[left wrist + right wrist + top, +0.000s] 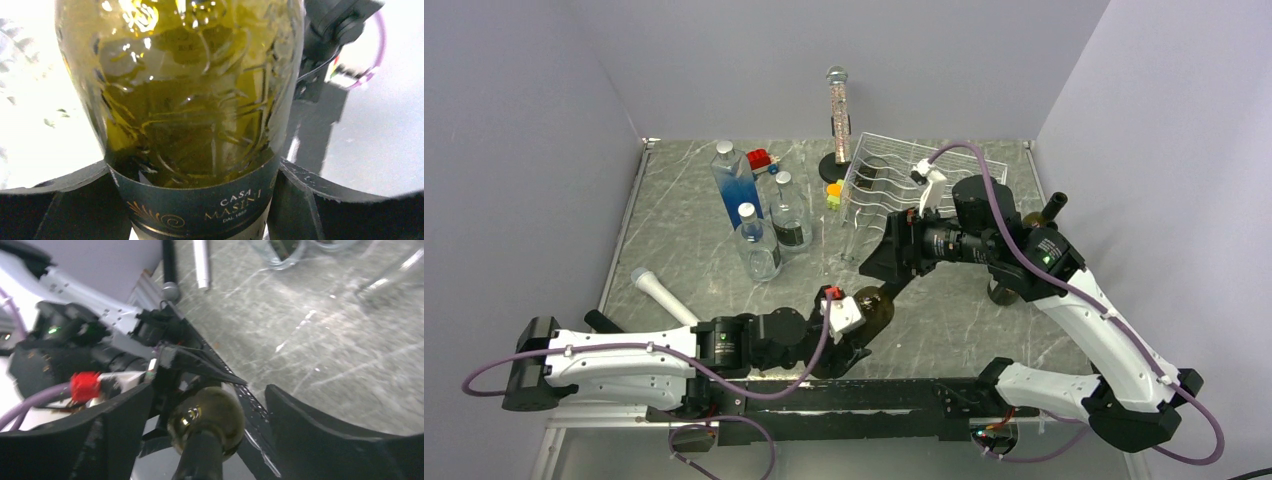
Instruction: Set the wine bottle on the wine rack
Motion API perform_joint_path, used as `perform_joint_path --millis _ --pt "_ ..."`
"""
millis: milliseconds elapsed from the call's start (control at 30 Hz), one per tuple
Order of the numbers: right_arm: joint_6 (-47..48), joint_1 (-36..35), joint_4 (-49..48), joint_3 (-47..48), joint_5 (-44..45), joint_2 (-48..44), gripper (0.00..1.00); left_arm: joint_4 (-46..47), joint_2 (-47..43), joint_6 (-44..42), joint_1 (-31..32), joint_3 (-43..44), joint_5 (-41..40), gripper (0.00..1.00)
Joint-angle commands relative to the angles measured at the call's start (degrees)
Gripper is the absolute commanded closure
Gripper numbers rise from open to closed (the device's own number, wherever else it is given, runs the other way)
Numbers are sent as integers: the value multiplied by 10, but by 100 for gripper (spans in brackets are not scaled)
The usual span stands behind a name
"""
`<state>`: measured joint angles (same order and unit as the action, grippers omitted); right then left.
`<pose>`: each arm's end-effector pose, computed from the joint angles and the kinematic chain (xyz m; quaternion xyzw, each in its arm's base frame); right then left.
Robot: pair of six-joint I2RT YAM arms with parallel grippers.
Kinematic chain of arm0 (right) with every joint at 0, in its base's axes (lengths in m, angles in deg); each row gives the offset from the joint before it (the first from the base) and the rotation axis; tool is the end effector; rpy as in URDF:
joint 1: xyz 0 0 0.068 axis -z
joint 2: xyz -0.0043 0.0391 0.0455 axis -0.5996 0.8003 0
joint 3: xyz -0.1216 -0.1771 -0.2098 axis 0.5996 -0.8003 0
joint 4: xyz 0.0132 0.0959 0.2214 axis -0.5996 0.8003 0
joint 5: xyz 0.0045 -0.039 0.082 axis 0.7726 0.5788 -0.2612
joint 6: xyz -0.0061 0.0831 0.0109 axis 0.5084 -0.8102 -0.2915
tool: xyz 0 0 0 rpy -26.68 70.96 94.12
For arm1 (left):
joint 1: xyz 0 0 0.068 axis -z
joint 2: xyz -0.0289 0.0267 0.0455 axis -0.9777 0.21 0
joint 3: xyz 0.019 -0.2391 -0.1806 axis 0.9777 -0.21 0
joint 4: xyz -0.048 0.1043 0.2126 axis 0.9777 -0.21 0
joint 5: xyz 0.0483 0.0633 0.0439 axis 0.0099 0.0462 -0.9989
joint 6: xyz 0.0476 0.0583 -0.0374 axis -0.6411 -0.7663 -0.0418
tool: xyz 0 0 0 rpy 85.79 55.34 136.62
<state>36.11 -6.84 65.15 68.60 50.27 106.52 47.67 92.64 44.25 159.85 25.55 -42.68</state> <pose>0.1196 0.1525 0.4339 -0.2038 0.8230 0.4321 0.3073 0.0496 -0.2160 0.3077 0.3992 0.6925 -0.3572 0.4832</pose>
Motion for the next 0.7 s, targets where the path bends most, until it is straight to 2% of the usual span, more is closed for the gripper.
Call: perform_joint_path --millis 0,67,200,367,600,667 --pt "1 19 45 59 115 -7 4 -69 12 -155 3 122 1 99" --pt "15 23 64 93 143 -7 1 -144 36 -193 2 184 0 99" --pt "40 26 86 130 153 -17 1 -199 51 -270 3 216 -12 99" --pt "73 26 173 163 113 -21 14 -201 38 -372 3 193 -50 99" --pt "106 26 236 116 78 -73 15 -237 36 -466 2 209 -77 99" --pt "131 26 245 104 47 -74 25 -234 36 -490 3 209 -73 99"
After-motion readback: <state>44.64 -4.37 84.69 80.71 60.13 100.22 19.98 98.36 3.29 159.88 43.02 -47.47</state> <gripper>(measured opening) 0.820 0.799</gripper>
